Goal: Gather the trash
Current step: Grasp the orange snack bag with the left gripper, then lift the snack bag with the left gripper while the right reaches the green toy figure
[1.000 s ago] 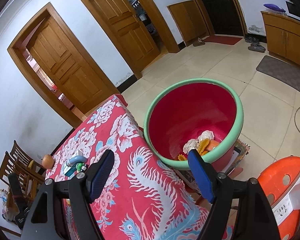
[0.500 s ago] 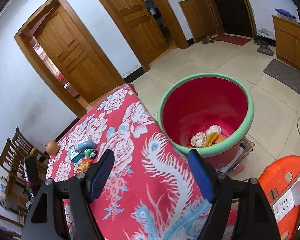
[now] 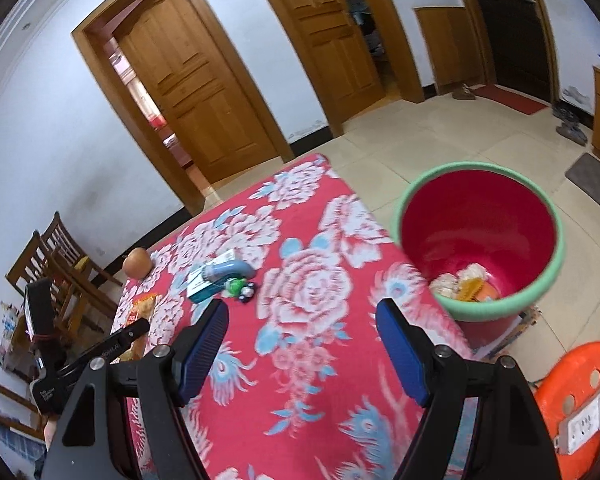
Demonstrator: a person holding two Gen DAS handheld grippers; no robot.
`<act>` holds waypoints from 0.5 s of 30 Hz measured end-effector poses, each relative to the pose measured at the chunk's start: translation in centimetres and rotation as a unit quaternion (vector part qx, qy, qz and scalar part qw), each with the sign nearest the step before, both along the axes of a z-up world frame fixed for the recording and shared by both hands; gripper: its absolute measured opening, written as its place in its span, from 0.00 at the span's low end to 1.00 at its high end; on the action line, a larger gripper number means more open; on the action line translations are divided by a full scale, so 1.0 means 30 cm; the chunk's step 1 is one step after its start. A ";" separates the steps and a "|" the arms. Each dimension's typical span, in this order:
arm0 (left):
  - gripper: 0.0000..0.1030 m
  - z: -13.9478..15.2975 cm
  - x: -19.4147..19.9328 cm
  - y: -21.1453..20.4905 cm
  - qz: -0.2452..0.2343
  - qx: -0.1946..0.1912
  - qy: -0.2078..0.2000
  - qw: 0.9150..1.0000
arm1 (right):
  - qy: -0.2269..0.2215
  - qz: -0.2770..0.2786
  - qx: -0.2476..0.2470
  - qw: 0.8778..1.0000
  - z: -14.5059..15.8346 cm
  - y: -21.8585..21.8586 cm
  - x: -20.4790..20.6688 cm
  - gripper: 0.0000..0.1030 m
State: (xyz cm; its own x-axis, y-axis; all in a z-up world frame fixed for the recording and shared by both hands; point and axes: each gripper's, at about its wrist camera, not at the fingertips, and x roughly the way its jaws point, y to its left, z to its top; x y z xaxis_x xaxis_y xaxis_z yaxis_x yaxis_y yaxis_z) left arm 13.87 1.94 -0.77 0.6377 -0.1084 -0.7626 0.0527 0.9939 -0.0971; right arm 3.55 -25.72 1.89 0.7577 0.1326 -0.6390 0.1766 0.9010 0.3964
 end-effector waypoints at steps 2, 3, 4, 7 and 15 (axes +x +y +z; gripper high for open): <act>0.38 -0.010 0.018 0.024 0.009 0.002 -0.001 1.000 | 0.002 0.008 0.000 1.000 -0.008 0.031 0.034 0.76; 0.38 -0.016 0.028 0.037 0.013 0.001 -0.001 1.000 | 0.005 0.012 -0.002 1.000 -0.015 0.049 0.055 0.76; 0.38 -0.024 0.040 0.047 0.017 0.000 0.000 1.000 | 0.008 0.018 -0.004 1.000 -0.022 0.069 0.080 0.76; 0.38 -0.047 0.067 0.070 0.022 0.003 0.000 1.000 | 0.018 0.031 -0.007 0.999 -0.053 0.114 0.152 0.76; 0.38 -0.102 0.094 0.103 0.038 -0.002 -0.003 0.999 | 0.073 0.053 -0.044 0.995 -0.181 0.208 0.336 0.76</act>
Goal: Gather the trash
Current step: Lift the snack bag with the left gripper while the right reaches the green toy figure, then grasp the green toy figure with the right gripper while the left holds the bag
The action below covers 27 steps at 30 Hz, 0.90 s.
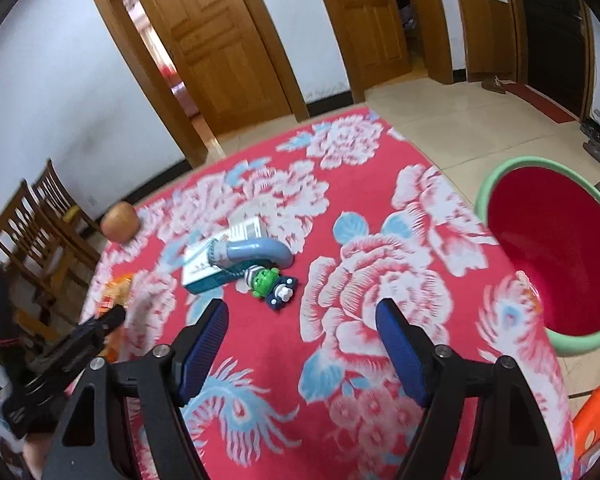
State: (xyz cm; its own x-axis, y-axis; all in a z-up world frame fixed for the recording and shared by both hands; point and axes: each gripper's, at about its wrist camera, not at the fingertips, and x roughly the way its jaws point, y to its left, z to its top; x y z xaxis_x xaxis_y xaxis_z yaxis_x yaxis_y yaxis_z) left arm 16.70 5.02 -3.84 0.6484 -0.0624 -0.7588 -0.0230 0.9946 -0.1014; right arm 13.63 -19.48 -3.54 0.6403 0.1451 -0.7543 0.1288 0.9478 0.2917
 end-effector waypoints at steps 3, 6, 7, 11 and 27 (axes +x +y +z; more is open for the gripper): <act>0.38 -0.003 -0.002 -0.001 0.000 0.001 -0.007 1.000 | 0.013 -0.003 -0.006 1.000 -0.045 0.020 0.047 0.76; 0.38 -0.002 -0.009 0.010 0.000 -0.008 -0.014 1.000 | 0.023 -0.005 -0.018 1.000 -0.080 0.037 0.084 0.76; 0.38 -0.002 -0.011 0.015 0.000 -0.012 -0.015 1.000 | 0.025 -0.002 -0.026 0.999 -0.091 0.048 0.096 0.76; 0.38 -0.008 -0.005 0.032 0.005 -0.019 -0.012 1.000 | 0.016 -0.002 -0.056 0.998 -0.104 0.084 0.123 0.75; 0.38 -0.040 -0.002 0.008 -0.009 -0.019 -0.012 1.000 | -0.006 0.046 -0.071 0.996 -0.109 0.146 0.110 0.40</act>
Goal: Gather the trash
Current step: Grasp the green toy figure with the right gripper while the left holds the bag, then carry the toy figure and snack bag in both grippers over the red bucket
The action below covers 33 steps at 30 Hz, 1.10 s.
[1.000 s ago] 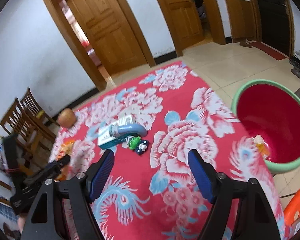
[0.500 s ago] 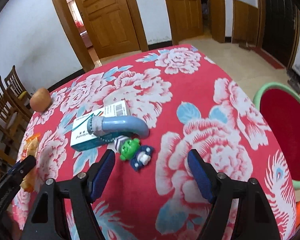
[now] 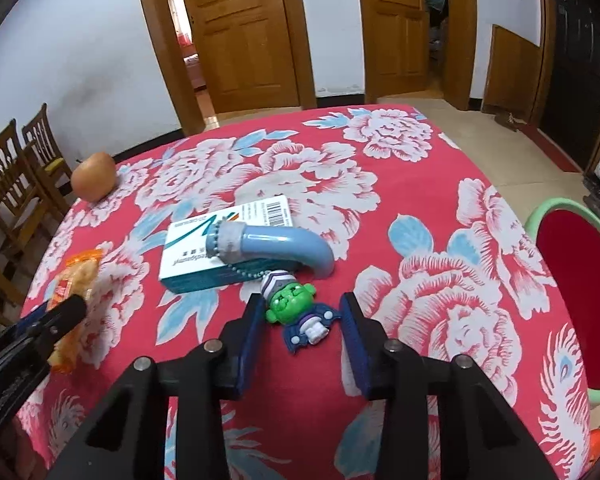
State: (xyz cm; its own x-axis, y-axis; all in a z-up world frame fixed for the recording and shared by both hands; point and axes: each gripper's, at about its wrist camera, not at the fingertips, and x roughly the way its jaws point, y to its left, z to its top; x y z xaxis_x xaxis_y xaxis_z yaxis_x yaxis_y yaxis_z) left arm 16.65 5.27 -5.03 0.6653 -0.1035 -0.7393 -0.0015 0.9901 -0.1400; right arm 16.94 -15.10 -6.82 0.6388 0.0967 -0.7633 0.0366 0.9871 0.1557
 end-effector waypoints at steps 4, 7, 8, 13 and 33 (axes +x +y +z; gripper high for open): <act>0.38 0.006 -0.003 -0.007 0.004 0.010 -0.008 1.000 | 0.007 0.008 0.033 0.999 0.006 -0.027 -0.041 0.40; 0.38 0.011 -0.006 -0.018 0.003 0.015 -0.010 1.000 | 0.007 0.011 0.047 0.999 0.019 -0.050 -0.092 0.40; 0.38 0.014 -0.009 -0.023 0.003 0.018 -0.011 1.000 | 0.006 0.012 0.048 0.999 0.023 -0.055 -0.104 0.40; 0.38 0.046 -0.031 -0.042 -0.002 0.025 -0.019 1.000 | -0.002 0.007 0.060 0.998 0.051 -0.105 -0.188 0.40; 0.38 0.180 -0.164 -0.229 -0.086 -0.017 -0.020 0.996 | -0.071 -0.064 0.091 0.991 0.185 -0.345 -0.419 0.40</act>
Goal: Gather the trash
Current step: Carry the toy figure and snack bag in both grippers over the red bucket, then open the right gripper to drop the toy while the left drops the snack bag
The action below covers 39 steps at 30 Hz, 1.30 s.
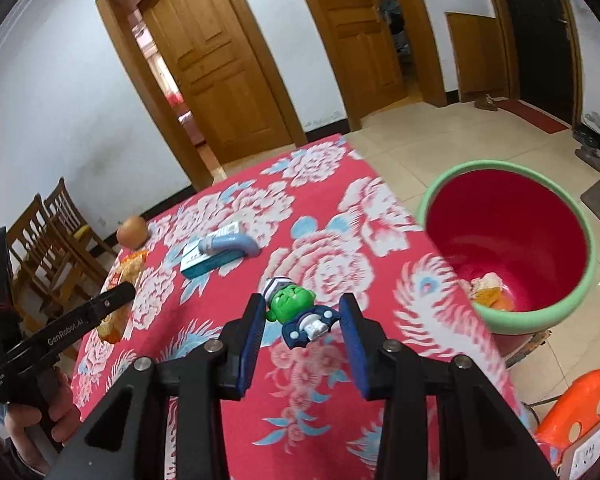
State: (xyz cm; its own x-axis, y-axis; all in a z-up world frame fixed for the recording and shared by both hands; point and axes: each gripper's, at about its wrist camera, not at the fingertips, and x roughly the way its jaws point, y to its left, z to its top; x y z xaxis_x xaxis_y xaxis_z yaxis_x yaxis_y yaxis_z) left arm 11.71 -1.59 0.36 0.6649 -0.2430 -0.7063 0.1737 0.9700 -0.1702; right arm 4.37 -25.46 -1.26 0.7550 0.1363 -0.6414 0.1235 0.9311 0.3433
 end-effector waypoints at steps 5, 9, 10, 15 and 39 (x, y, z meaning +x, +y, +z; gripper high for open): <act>0.38 0.021 0.000 -0.066 -0.026 -0.003 0.004 1.000 | -0.016 -0.034 0.006 0.999 0.025 -0.091 -0.044 0.40; 0.38 0.038 -0.003 -0.127 -0.048 -0.003 0.002 0.999 | -0.025 -0.064 0.010 0.998 0.037 -0.175 -0.069 0.40; 0.38 0.042 -0.005 -0.139 -0.051 -0.003 0.001 0.999 | -0.027 -0.072 0.011 0.997 0.038 -0.194 -0.075 0.40; 0.38 0.054 -0.011 -0.216 -0.074 0.001 -0.003 0.997 | -0.029 -0.112 0.013 0.993 0.037 -0.291 -0.087 0.40; 0.38 -0.006 0.015 -0.594 -0.179 0.012 0.013 0.984 | -0.026 -0.213 0.021 0.976 -0.004 -0.532 -0.140 0.46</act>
